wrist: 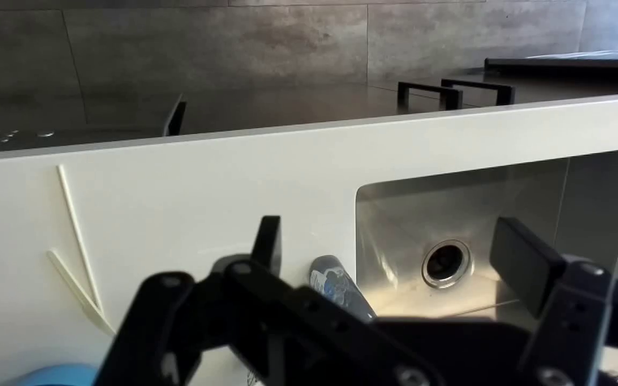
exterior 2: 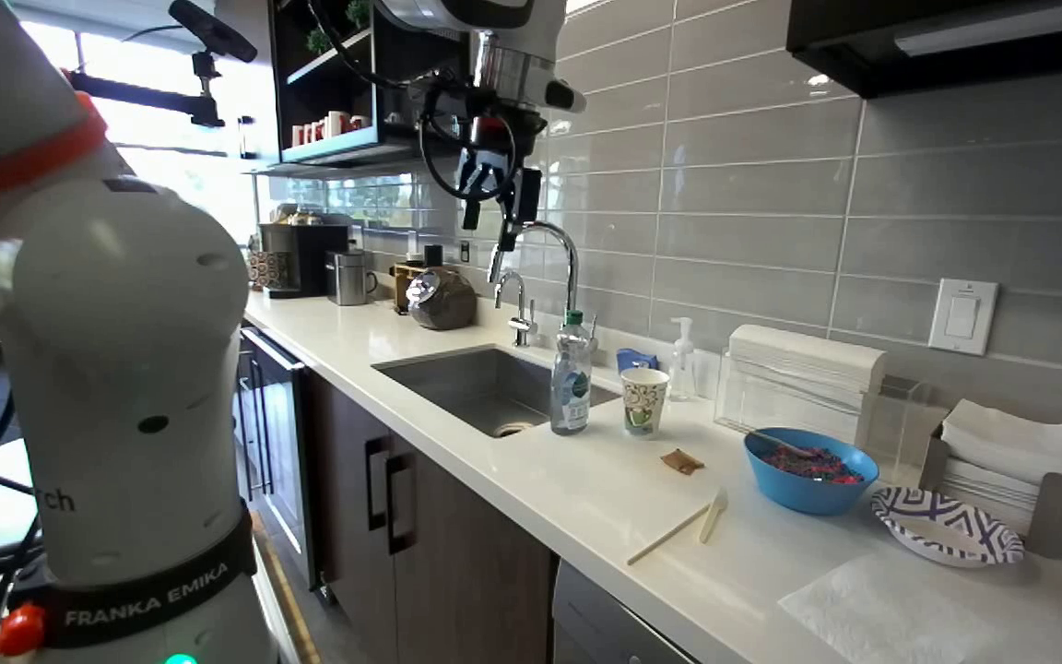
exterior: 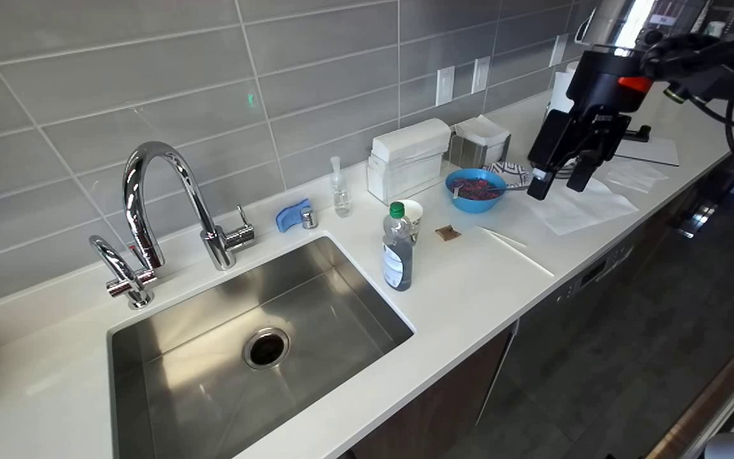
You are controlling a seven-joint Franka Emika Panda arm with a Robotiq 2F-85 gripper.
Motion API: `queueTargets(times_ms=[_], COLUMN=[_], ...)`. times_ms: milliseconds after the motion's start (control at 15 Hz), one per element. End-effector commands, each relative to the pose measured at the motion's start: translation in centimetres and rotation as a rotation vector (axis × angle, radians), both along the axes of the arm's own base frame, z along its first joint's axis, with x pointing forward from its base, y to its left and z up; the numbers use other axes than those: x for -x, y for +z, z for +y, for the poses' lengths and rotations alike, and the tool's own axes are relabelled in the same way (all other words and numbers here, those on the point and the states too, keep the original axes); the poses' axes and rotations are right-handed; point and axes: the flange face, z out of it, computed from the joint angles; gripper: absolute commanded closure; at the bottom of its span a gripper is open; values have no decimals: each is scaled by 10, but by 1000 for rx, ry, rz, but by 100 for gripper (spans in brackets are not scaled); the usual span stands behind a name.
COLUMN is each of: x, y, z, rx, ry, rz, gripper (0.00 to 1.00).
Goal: Open the lid of the bottle
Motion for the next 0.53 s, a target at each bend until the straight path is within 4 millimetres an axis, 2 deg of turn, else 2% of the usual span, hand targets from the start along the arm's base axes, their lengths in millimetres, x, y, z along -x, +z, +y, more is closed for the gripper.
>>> queueTargets(times_ms=[0, 267, 467], x=[-6, -32, -60], y=[-2, -12, -27], z=[2, 29, 50], rx=[19, 16, 30], ry=[56, 309, 474], rz=[-7, -26, -32], gripper=[0, 0, 0])
